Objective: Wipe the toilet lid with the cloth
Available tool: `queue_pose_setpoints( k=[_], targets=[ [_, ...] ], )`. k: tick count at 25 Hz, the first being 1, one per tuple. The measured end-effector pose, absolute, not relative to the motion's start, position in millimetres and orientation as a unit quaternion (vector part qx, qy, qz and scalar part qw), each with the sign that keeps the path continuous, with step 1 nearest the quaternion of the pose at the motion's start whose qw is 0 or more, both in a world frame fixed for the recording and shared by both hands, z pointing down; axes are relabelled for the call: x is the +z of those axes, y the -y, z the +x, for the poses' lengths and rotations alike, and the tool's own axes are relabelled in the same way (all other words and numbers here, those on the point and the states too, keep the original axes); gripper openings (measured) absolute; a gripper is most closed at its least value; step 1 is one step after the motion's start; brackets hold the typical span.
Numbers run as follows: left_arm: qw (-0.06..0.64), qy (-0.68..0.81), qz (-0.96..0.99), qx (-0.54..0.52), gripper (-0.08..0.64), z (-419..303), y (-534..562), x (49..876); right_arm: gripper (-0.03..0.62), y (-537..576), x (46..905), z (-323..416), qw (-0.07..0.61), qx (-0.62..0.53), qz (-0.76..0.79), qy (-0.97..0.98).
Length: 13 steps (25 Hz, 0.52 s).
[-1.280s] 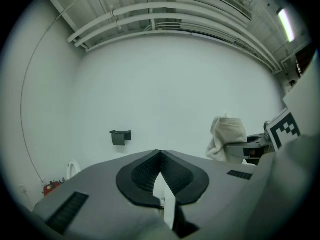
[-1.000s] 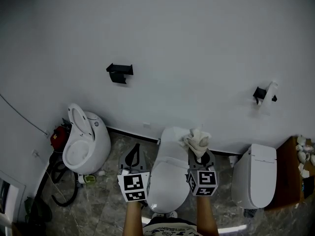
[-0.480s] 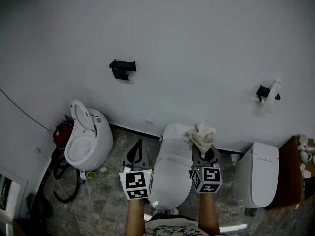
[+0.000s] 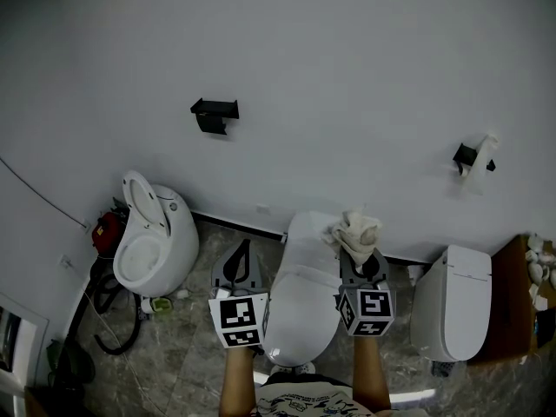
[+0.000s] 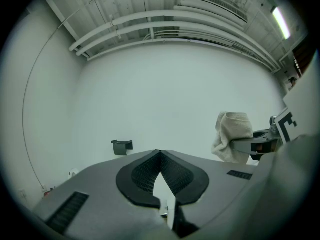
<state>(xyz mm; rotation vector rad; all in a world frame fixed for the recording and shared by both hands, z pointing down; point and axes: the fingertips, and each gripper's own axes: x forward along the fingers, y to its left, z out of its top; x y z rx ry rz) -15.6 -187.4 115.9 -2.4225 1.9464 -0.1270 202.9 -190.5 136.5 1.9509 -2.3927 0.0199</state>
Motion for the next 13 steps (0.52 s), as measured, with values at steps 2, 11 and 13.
queue_pose_setpoints(
  k=[2, 11, 13],
  targets=[
    [0.014, -0.625, -0.78, -0.041, 0.003, -16.5, 187.4, 116.3, 0.112, 189.7, 135.9, 202.6, 0.03, 0.006, 0.633, 0.774],
    [0.013, -0.624, -0.78, -0.04, 0.003, -22.3, 189.3, 118.2, 0.112, 189.8, 133.3, 201.5, 0.029, 0.004, 0.637, 0.771],
    [0.013, -0.624, -0.781, -0.04, 0.003, -22.8, 189.8, 118.1, 0.112, 189.9, 132.7, 201.3, 0.028, 0.004, 0.637, 0.77]
  ],
)
